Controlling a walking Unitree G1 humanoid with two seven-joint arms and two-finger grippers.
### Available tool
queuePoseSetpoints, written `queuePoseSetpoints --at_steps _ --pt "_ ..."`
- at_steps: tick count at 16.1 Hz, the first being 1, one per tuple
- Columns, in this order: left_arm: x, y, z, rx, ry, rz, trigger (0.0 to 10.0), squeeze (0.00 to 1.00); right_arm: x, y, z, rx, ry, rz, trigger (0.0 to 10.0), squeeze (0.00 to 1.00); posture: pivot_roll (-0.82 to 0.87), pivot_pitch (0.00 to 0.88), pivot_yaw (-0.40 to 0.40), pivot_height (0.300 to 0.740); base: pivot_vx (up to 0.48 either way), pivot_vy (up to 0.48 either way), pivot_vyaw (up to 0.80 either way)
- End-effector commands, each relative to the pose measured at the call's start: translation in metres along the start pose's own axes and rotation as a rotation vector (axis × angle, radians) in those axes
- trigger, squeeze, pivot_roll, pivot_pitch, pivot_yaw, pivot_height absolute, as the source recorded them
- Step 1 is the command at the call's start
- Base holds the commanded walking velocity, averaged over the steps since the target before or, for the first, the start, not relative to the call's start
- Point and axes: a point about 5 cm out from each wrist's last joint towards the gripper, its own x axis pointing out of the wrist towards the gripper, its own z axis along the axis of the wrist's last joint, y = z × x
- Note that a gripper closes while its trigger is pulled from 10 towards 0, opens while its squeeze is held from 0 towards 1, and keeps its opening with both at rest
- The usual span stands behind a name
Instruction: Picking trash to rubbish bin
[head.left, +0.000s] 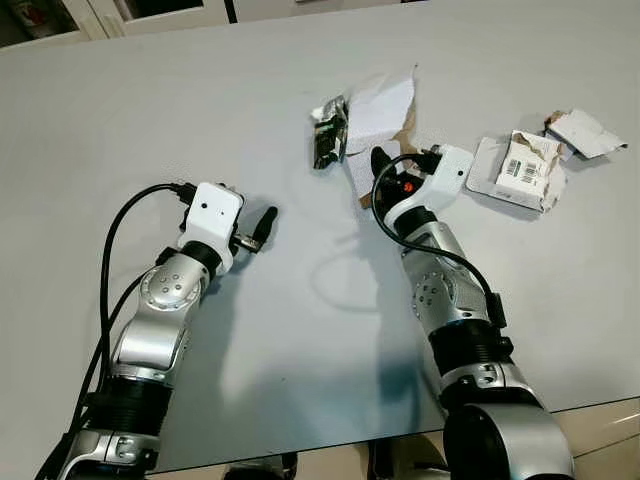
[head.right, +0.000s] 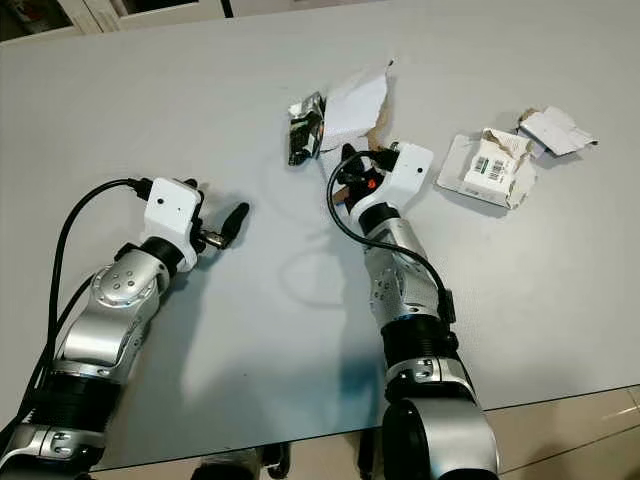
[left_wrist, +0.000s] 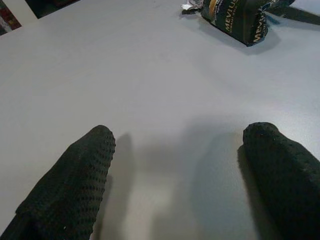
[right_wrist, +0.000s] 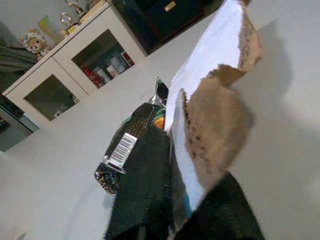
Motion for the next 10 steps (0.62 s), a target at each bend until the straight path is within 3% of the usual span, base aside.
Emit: queuePoseSetpoints --at_steps 1,7,10 --pt "-0.0055 -0.0026 -0.0142 -0.004 0.066 -0.005 10.0 0.0 -0.0111 -0.0143 -0.0222 0.031 0.088 -0.07 0.0 0.0 0.32 0.32 0.05 0.74 0.0 0.0 0.0" --pt "-0.0053 -0.0049 -0.0147 -0.01 0.069 -0.01 10.0 0.0 -0.0137 -0.0172 -0.0223 0.016 0.081 -0.087 0.0 0.0 0.31 0.314 0.049 0.74 0.0 0.0 0.0" --pt "-0.0028 -0.0089 -0.0147 -0.02 0.065 -0.014 10.0 0.0 -0.0192 -0.0233 -0.0131 -0.067 0.029 -0.136 0.0 0.0 0.3 0.296 0.043 0.74 0.0 0.0 0.0"
